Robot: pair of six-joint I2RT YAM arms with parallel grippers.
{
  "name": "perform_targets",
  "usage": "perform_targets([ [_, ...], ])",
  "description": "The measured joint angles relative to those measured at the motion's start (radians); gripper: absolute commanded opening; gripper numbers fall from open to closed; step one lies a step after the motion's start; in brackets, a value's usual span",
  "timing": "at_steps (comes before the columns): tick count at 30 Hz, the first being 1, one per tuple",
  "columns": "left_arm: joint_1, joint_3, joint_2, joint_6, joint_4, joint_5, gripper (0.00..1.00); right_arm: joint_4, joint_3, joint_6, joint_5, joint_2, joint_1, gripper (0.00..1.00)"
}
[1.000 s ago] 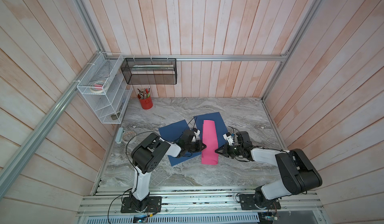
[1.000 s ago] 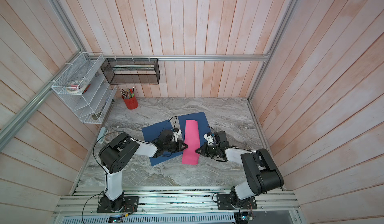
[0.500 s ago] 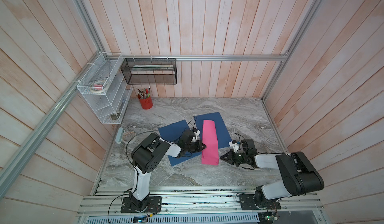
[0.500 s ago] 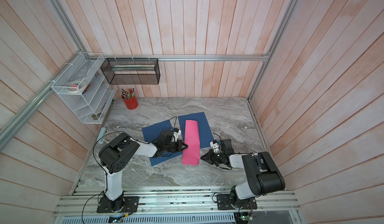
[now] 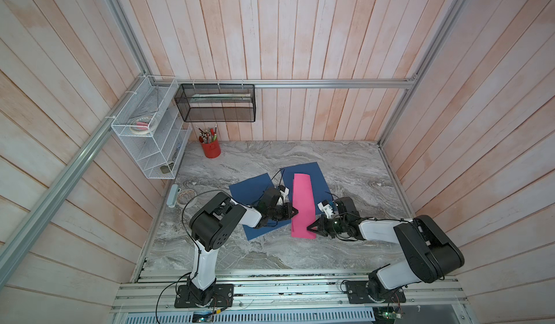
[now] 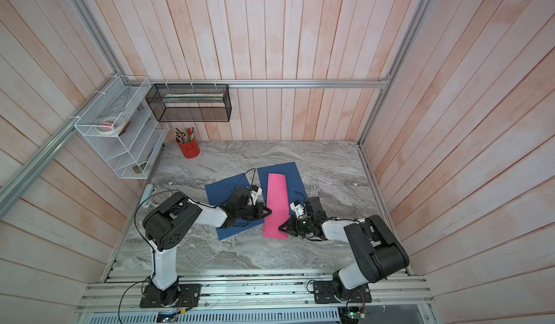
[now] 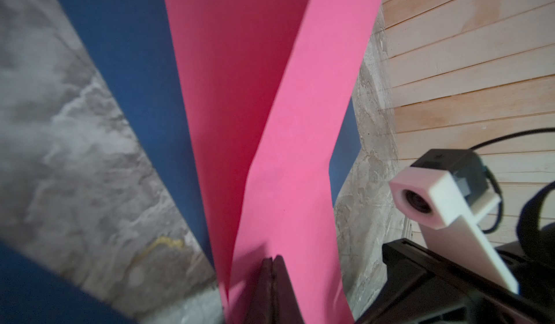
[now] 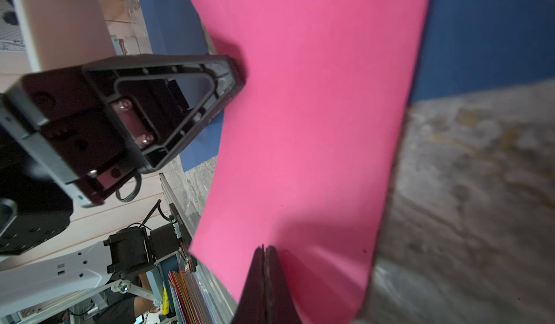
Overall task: Fold the rectangular paper in half along the long edge
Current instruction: Fold the paper at the center of the board.
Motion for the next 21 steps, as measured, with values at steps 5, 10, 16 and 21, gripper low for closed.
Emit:
perform_targets([
  [5, 0.000, -0.001, 0.000, -0.003, 0.002, 0.000, 0.00, 0.031, -0.081, 0.009, -0.001, -0.039, -0.027, 0.00],
  [10, 0.001, -0.005, 0.000, -0.006, 0.011, 0.000, 0.00, -0.017, -0.164, -0.010, -0.011, -0.155, -0.129, 0.00],
  [16, 0.001, -0.006, 0.001, -0.007, 0.014, 0.002, 0.00, -0.150, -0.141, -0.058, -0.002, -0.233, -0.216, 0.00],
  [21, 0.002, -0.006, 0.002, -0.010, 0.014, 0.004, 0.00, -0.169, 0.058, -0.086, -0.012, -0.130, -0.216, 0.00],
])
